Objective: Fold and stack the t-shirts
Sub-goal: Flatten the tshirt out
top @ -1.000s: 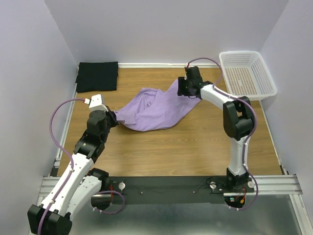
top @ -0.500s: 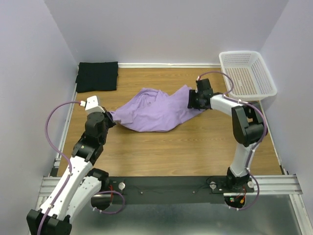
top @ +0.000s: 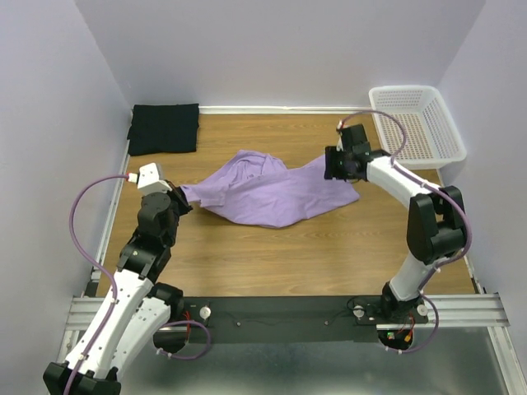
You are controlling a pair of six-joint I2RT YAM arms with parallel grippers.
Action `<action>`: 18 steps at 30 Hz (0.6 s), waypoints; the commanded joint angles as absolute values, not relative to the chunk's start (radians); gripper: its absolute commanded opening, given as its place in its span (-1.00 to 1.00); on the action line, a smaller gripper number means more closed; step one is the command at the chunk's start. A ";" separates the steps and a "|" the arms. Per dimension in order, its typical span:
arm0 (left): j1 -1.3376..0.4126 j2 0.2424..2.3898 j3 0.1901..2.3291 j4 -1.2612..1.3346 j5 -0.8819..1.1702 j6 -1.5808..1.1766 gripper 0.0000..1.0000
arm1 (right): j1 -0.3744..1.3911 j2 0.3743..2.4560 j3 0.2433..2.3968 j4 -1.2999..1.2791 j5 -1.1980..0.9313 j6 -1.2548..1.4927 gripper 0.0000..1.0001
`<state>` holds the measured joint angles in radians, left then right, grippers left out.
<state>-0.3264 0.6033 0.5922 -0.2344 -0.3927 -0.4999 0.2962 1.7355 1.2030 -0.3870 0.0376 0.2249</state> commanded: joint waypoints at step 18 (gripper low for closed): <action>-0.318 0.621 0.589 -0.216 -0.420 -0.506 -1.00 | 0.201 2.149 1.634 -0.380 0.034 0.137 0.10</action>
